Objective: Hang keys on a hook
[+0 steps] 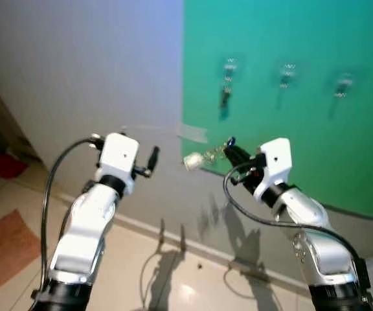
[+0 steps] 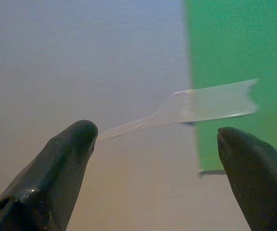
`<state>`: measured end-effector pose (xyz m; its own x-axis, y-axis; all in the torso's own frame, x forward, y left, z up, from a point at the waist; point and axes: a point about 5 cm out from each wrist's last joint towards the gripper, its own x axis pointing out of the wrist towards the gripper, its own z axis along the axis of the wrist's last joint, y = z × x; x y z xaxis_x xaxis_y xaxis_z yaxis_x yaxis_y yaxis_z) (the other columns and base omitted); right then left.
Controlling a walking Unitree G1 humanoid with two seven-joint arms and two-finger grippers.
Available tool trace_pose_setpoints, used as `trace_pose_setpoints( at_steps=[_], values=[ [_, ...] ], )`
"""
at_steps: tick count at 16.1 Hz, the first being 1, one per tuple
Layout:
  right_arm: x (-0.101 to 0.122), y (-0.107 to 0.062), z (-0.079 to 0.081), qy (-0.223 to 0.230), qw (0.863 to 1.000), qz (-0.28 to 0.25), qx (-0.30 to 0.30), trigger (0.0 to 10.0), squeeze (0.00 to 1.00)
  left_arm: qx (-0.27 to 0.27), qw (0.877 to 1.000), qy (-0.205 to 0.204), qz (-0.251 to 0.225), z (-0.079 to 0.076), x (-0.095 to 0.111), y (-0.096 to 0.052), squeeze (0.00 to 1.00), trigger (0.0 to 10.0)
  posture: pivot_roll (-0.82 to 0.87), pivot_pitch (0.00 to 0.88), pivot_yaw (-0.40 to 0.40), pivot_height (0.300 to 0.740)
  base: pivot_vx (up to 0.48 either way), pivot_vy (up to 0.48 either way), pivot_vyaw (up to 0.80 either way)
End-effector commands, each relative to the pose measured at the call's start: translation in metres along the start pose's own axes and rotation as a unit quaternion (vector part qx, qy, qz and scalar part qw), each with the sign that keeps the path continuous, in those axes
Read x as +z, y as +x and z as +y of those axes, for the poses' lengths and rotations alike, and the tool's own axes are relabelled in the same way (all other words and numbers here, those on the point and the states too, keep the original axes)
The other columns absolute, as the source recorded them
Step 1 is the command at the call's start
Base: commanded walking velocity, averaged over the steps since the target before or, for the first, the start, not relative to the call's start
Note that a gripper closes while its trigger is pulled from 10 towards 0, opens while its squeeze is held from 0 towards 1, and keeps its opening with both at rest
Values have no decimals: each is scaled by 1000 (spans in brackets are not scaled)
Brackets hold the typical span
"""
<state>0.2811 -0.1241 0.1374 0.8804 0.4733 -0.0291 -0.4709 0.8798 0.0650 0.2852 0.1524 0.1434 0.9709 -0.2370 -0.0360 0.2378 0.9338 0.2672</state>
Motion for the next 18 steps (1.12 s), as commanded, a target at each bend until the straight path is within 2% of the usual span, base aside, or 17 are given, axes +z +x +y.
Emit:
trace_pose_setpoints(
  at_steps=[1, 4, 6, 9, 12, 18],
  values=[
    [12, 5, 0, 4, 1000, -28, -6, 10000, 0, -7, 1000, 14, -7, 3, 4, 1, 0, 10000, -38, 0, 0, 740, 0, 0, 0],
    [24, 9, -4, 6, 998, -53, -25, 10000, 0, -47, 998, 20, -20, -4, 7, 3, 0, 10000, -41, 0, 0, 740, 0, 0, 0],
    [38, 10, -16, 7, 993, -86, -75, 10000, 0, -88, 995, 12, -39, -12, 12, 5, 0, 10000, -40, 0, -5, 740, 0, 0, 0],
    [57, 13, -27, 11, 987, -123, -107, 10000, 0, -177, 982, -19, -64, -28, 19, 1, 0, 10000, -43, 0, -8, 740, 0, 0, 0],
    [69, 16, -33, 5, 984, -142, -110, 10000, 0, -238, 970, -30, -51, -36, 17, 0, 0, 10000, -44, 0, -11, 740, 0, 0, 0],
    [94, 17, -48, -1, 974, -188, -127, 10000, 0, -266, 962, -34, -52, -38, 18, 0, 0, 10000, -50, 0, -5, 740, 0, 0, 0]
  ],
)
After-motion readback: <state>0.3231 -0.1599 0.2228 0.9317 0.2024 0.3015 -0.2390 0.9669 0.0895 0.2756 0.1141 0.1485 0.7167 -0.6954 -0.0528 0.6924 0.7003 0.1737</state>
